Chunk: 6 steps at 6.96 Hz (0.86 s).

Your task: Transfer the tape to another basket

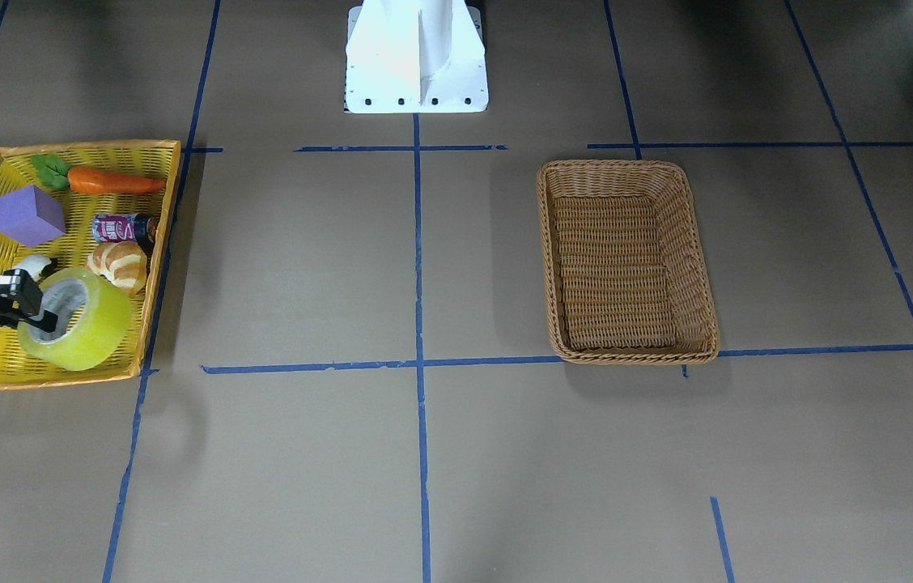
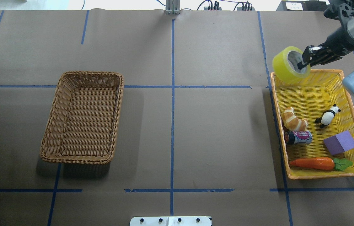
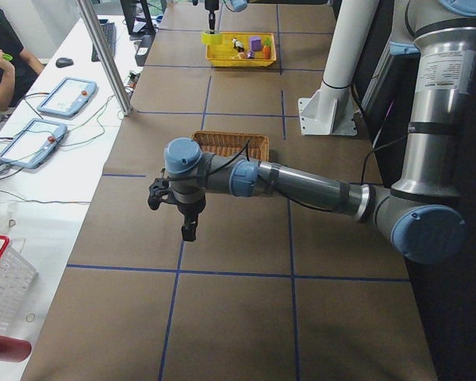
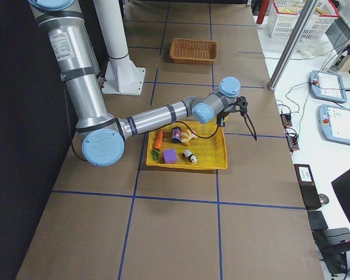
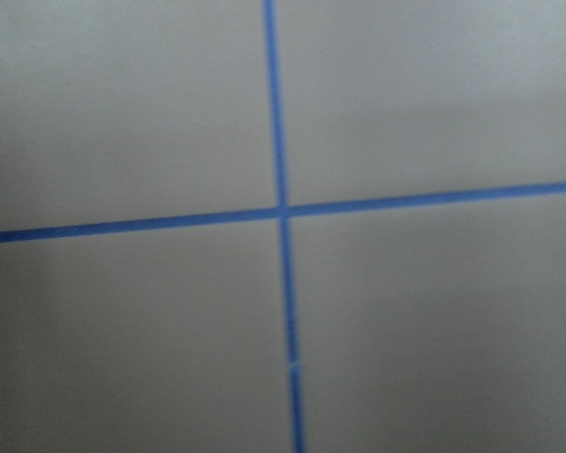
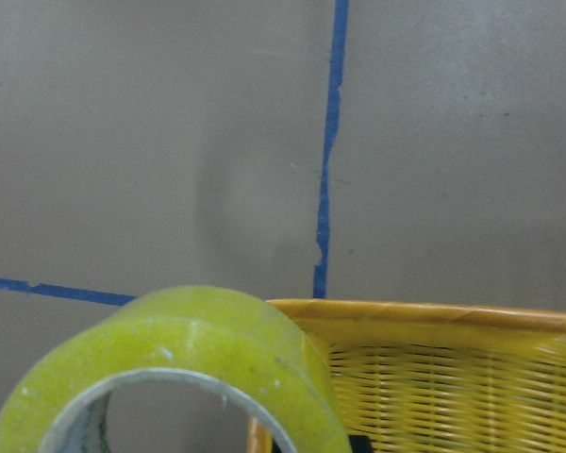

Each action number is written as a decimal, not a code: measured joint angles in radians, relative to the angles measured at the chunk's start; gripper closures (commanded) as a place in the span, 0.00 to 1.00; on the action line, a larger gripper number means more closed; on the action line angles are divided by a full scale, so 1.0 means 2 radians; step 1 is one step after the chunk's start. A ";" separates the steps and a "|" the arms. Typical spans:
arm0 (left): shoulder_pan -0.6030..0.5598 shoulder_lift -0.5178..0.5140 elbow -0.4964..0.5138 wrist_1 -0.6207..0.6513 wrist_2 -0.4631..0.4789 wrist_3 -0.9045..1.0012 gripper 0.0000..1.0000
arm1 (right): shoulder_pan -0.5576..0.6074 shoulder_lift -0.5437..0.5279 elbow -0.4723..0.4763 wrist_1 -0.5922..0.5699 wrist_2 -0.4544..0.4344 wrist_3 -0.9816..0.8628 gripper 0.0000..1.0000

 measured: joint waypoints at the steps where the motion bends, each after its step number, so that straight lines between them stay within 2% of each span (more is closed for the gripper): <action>1: 0.034 -0.022 -0.004 -0.019 -0.011 -0.069 0.00 | -0.016 0.004 -0.002 0.045 0.000 0.063 1.00; 3: 0.111 -0.074 -0.004 -0.083 -0.030 -0.238 0.00 | -0.057 0.011 -0.003 0.166 -0.021 0.223 1.00; 5: 0.188 -0.111 0.004 -0.194 -0.030 -0.417 0.00 | -0.094 0.015 -0.002 0.277 -0.066 0.357 1.00; 6: 0.207 -0.118 0.007 -0.254 -0.030 -0.490 0.00 | -0.106 0.015 -0.002 0.317 -0.083 0.401 1.00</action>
